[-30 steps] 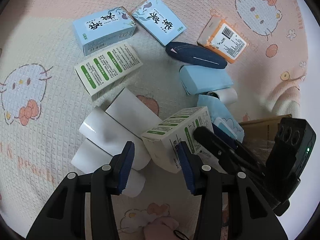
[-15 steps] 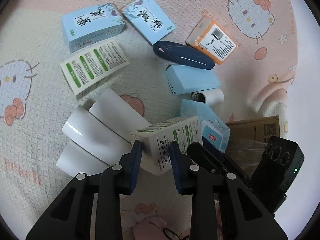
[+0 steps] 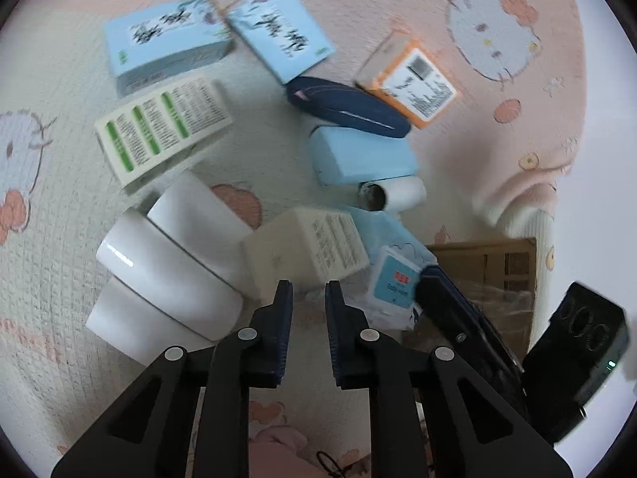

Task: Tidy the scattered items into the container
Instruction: 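Close the left gripper around the white-green medicine box, then lift the held medicine box and carry it over the cardboard box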

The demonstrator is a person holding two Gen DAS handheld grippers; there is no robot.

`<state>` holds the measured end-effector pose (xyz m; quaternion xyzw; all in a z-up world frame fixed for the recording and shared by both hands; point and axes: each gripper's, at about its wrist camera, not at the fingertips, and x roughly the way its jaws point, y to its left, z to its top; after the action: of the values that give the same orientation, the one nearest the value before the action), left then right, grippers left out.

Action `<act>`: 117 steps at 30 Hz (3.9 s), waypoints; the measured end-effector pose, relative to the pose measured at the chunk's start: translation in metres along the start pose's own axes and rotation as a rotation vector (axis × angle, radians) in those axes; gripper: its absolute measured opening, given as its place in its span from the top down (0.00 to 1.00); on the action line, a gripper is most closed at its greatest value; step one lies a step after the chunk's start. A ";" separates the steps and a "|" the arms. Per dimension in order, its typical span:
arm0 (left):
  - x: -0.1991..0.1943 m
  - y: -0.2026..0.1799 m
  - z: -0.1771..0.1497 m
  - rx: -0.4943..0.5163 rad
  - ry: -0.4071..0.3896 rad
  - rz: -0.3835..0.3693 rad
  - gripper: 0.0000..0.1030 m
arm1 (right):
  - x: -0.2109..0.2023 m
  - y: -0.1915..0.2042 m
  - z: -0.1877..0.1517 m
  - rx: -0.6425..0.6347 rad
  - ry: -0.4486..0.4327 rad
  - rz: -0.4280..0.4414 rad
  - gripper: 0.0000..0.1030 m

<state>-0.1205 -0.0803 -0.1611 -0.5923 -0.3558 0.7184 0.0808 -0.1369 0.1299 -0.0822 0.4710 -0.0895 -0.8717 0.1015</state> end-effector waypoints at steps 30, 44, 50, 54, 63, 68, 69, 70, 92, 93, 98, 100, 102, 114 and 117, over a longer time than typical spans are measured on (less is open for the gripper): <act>0.024 -0.006 0.077 0.371 -0.063 0.187 0.54 | 0.093 -0.014 0.011 0.063 0.200 -0.032 0.64; 0.038 -0.004 0.072 0.397 -0.036 0.173 0.55 | 0.119 -0.010 0.013 0.063 0.185 -0.058 0.46; 0.035 -0.001 0.066 0.405 -0.036 0.171 0.56 | 0.129 -0.002 0.012 -0.030 0.187 -0.056 0.36; 0.033 0.004 0.069 0.377 -0.032 0.150 0.56 | 0.127 -0.005 0.011 -0.039 0.170 -0.027 0.34; 0.035 0.006 0.080 0.338 -0.015 0.126 0.56 | 0.123 -0.006 0.015 0.014 0.139 0.003 0.32; 0.037 0.006 0.080 0.309 -0.014 0.111 0.56 | 0.125 -0.003 0.015 -0.015 0.112 -0.029 0.31; 0.036 0.004 0.078 0.314 -0.017 0.114 0.56 | 0.124 -0.002 0.014 -0.026 0.107 -0.041 0.31; 0.038 0.000 0.075 0.322 -0.019 0.117 0.57 | 0.123 0.000 0.014 -0.045 0.102 -0.059 0.31; -0.028 -0.059 0.051 0.413 -0.174 0.036 0.58 | 0.042 0.027 0.029 -0.166 -0.107 -0.156 0.33; -0.031 -0.065 0.050 0.418 -0.179 0.025 0.58 | 0.035 0.029 0.031 -0.179 -0.126 -0.168 0.33; -0.051 -0.098 0.041 0.471 -0.225 -0.023 0.58 | -0.005 0.036 0.037 -0.245 -0.209 -0.239 0.33; -0.057 -0.114 0.036 0.499 -0.245 -0.040 0.58 | -0.020 0.035 0.038 -0.254 -0.237 -0.258 0.33; -0.062 -0.131 0.031 0.529 -0.259 -0.066 0.58 | -0.038 0.034 0.040 -0.262 -0.268 -0.286 0.33; -0.045 -0.217 0.001 0.655 -0.223 -0.138 0.58 | -0.114 -0.002 0.045 -0.194 -0.302 -0.427 0.33; -0.042 -0.237 -0.008 0.678 -0.221 -0.155 0.58 | -0.132 -0.012 0.044 -0.175 -0.324 -0.444 0.33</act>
<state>-0.1739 0.0737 0.0157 -0.4220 -0.1479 0.8469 0.2877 -0.1038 0.1789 0.0442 0.3233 0.0763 -0.9408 -0.0673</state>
